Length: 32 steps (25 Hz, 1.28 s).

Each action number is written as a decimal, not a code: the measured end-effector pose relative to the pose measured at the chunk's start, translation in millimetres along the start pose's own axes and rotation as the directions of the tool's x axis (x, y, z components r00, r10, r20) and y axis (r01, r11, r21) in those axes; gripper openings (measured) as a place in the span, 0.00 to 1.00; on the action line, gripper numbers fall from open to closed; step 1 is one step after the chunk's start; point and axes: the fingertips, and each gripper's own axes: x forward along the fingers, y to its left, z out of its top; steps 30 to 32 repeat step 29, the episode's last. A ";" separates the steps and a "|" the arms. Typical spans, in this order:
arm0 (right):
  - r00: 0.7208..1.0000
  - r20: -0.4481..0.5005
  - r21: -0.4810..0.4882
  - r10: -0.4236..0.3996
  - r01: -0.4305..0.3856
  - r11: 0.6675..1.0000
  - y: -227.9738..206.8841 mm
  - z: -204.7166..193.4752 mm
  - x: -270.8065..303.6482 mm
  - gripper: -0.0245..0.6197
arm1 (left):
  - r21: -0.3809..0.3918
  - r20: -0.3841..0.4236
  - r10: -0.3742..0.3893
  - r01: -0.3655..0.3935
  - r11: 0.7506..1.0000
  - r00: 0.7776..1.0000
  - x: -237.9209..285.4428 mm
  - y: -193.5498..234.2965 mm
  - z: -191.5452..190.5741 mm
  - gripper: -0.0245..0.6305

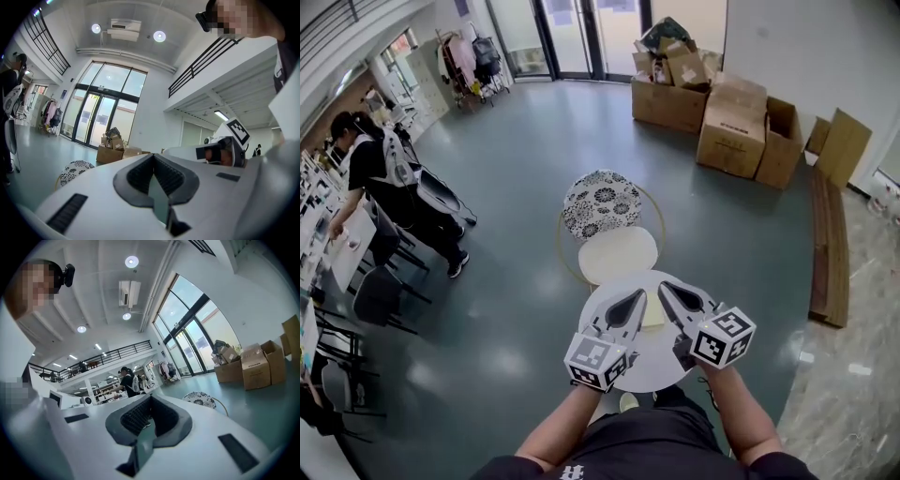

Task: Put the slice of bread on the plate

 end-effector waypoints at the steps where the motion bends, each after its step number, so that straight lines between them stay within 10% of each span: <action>1: 1.000 0.003 -0.010 0.002 -0.002 1.000 3.0 3.2 0.7 0.05 | -0.004 0.004 -0.004 0.004 1.000 1.000 -1.6 -0.1 3.7 0.05; 32: 1.000 0.019 -0.104 -0.005 0.007 0.995 34.3 20.9 3.0 0.05 | 0.027 0.051 -0.021 0.020 0.999 0.998 -19.2 -3.2 31.0 0.05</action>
